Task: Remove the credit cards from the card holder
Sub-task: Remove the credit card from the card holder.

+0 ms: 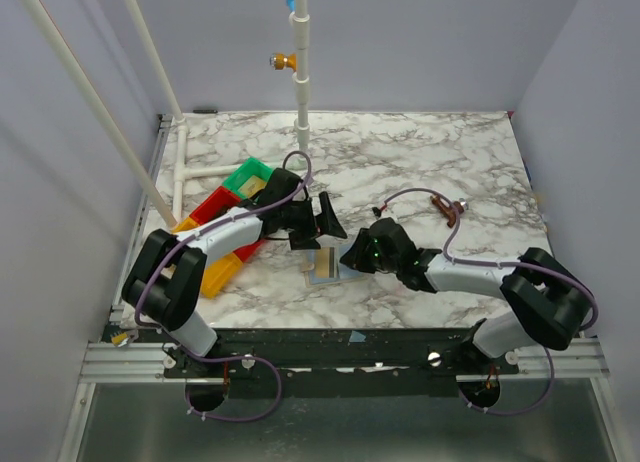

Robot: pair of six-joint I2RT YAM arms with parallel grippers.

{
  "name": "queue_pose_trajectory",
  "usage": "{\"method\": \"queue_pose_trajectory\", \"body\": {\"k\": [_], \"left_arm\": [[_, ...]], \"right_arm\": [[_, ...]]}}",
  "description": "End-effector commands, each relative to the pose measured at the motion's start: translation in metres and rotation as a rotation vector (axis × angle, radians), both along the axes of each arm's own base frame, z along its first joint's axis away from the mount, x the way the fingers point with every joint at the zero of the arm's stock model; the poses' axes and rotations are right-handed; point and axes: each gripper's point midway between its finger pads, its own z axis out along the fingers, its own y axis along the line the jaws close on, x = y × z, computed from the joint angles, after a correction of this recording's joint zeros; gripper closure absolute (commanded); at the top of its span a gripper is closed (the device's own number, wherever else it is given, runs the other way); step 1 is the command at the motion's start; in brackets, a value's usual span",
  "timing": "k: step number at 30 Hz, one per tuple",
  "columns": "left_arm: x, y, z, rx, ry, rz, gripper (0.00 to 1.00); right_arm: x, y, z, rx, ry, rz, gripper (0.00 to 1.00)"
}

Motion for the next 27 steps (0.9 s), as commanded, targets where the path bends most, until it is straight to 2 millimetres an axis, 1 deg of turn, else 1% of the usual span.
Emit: {"method": "queue_pose_trajectory", "body": {"k": [1,7,14,27], "left_arm": [[-0.009,0.015,-0.009,0.04,-0.017,0.014,0.01],[-0.015,0.018,-0.02,0.042,0.001,0.01,0.02],[-0.016,0.02,-0.03,0.061,0.011,0.007,0.02],[-0.017,0.016,-0.039,0.051,0.03,-0.004,0.01]], "right_arm": [[-0.002,0.011,-0.001,0.054,0.034,0.046,0.79],[-0.001,0.015,-0.009,0.049,0.056,0.055,0.78],[0.001,0.016,-0.013,0.052,0.068,0.057,0.78],[0.005,0.011,-0.017,0.045,0.076,0.041,0.77]]}}
